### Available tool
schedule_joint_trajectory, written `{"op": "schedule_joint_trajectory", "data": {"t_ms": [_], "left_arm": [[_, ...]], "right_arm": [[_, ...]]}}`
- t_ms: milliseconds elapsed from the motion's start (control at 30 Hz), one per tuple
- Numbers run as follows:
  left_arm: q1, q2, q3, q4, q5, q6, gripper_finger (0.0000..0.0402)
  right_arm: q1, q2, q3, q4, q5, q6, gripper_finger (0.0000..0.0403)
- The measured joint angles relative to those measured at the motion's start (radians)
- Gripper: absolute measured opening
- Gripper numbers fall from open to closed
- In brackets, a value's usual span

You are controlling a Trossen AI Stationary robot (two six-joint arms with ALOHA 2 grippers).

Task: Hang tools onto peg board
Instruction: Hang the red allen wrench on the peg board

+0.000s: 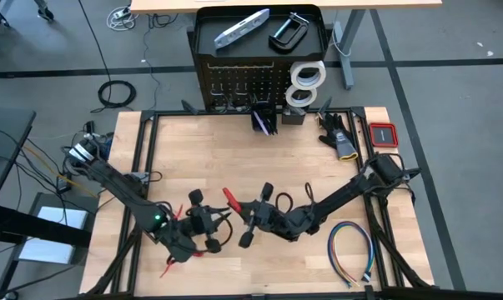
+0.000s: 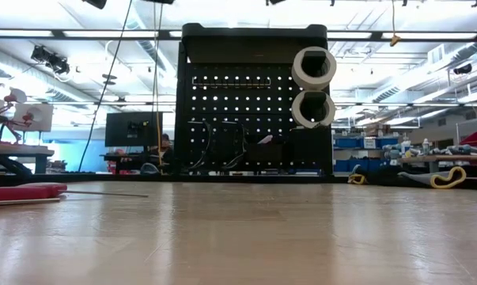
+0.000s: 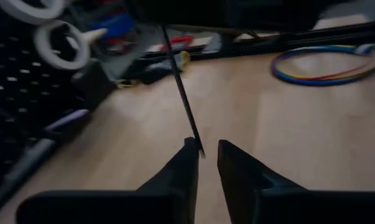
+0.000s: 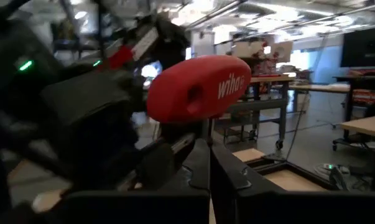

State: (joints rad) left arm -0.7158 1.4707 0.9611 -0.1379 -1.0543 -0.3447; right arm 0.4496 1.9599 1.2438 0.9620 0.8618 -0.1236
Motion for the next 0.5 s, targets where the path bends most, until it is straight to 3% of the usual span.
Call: {"op": "schedule_joint_trajectory", "data": {"t_ms": [200,500], "left_arm": [[-0.016,-0.013,0.000,-0.010,0.086,-0.006,0.0086],[-0.013,-0.014,0.000,-0.011,0.113,-0.007,0.0095]], "right_arm": [[-0.003,-0.085,0.000,-0.216,-0.081,0.072,0.0005],[-0.045,-0.106,0.000,-0.357,-0.368,0.192,0.0004]]}}
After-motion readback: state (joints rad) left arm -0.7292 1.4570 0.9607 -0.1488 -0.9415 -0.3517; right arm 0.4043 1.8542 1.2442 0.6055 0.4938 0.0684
